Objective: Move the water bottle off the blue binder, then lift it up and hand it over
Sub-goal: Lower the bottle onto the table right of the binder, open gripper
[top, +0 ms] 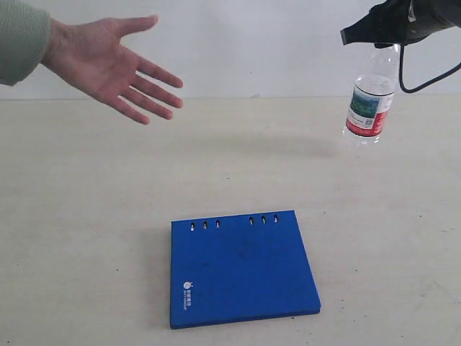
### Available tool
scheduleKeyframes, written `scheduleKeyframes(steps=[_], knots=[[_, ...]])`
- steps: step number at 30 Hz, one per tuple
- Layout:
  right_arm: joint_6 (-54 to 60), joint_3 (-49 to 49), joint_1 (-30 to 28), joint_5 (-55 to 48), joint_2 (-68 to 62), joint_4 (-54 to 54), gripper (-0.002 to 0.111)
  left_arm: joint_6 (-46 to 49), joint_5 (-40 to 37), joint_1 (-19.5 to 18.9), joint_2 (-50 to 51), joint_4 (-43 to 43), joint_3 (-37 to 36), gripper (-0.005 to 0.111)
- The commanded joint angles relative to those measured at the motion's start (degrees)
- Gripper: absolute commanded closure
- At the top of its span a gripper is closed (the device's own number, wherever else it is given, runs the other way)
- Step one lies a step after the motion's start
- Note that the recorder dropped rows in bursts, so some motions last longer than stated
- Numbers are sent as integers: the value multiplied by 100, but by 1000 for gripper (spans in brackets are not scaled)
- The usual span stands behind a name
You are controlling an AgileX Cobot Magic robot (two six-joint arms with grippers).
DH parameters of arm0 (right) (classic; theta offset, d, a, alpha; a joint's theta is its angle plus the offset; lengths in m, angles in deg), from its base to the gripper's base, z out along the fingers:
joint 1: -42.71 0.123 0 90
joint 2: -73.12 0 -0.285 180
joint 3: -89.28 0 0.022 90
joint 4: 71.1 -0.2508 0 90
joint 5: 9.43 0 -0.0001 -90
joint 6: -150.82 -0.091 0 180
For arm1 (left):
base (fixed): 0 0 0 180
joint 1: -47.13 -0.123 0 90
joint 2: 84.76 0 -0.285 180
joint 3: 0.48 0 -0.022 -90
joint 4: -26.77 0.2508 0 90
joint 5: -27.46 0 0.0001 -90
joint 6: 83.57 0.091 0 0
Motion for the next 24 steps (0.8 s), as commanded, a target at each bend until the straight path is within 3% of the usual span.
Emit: scheduleKeyframes(steps=[1, 18, 21, 24], knots=[[-357, 27, -39, -77, 72, 271, 109, 12, 21, 47, -20, -42, -21, 102], [-427, 27, -39, 765, -225, 132, 106, 12, 21, 47, -20, -42, -21, 102], [-406, 27, -39, 788, -215, 132, 93, 12, 21, 47, -20, -42, -21, 102], [-284, 27, -39, 652, -238, 132, 62, 12, 21, 47, -20, -42, -21, 102]])
